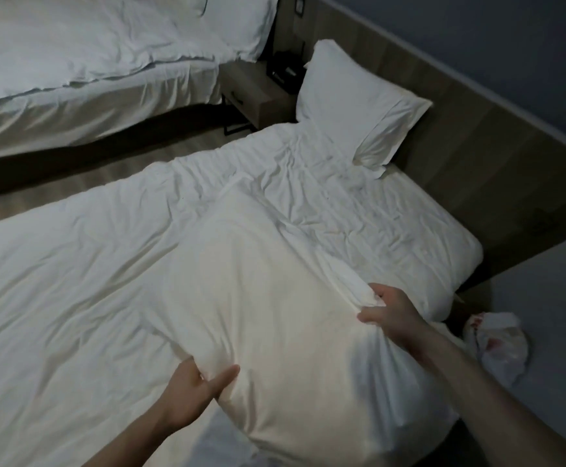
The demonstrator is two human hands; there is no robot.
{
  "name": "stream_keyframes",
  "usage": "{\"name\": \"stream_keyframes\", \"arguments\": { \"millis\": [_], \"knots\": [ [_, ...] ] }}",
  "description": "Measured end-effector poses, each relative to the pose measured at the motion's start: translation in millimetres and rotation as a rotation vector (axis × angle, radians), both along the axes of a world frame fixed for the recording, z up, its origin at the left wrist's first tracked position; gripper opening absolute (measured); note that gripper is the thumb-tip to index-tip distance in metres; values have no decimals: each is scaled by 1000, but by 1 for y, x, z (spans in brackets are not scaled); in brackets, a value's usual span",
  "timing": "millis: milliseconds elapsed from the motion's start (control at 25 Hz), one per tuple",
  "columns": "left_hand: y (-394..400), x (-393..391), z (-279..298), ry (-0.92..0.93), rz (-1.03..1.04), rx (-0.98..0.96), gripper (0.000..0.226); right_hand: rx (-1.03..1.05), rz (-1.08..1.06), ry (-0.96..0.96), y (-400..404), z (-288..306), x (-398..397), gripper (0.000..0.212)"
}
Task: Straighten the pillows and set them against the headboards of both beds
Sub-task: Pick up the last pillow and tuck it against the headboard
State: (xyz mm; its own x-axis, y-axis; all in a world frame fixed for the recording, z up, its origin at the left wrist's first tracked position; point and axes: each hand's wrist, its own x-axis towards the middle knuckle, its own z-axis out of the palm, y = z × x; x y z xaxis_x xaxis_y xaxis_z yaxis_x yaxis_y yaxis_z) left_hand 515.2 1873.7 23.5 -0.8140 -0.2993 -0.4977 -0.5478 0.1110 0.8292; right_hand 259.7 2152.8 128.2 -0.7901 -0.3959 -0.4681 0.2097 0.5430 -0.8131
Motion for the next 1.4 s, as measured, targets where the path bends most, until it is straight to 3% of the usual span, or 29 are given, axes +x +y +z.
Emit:
{"name": "stream_keyframes", "arguments": {
  "millis": [120,240,480,560,720,800,920,1000,1120,1320,1400],
  "knots": [
    [-5,-15,-23,-100,-187,-222,47,-168,28,94,8,15,6,32],
    [5,-48,-25,-125,-299,-305,82,-237,49,57,5,12,10,33],
    [58,-183,37,220,-318,-562,60,-26,138,121,45,-41,-18,25],
    [83,-225,38,245,-412,-612,64,18,164,128,70,-44,-35,12],
    [125,-305,26,114,-654,-714,93,29,251,107,106,-47,-76,12],
    [135,-331,24,0,-765,-832,82,74,278,107,118,-51,-95,17],
    [137,-348,20,-54,-784,-938,31,175,431,148,131,-53,-106,13],
    [133,-339,13,-100,-747,-933,18,233,521,164,137,-59,-108,12],
    [130,-313,3,-117,-602,-879,10,295,537,216,147,-69,-111,18],
    [150,-306,31,205,-519,-837,15,333,492,316,167,-75,-112,37],
    [161,-315,54,317,-558,-820,15,286,435,363,178,-77,-120,33]
  ]
}}
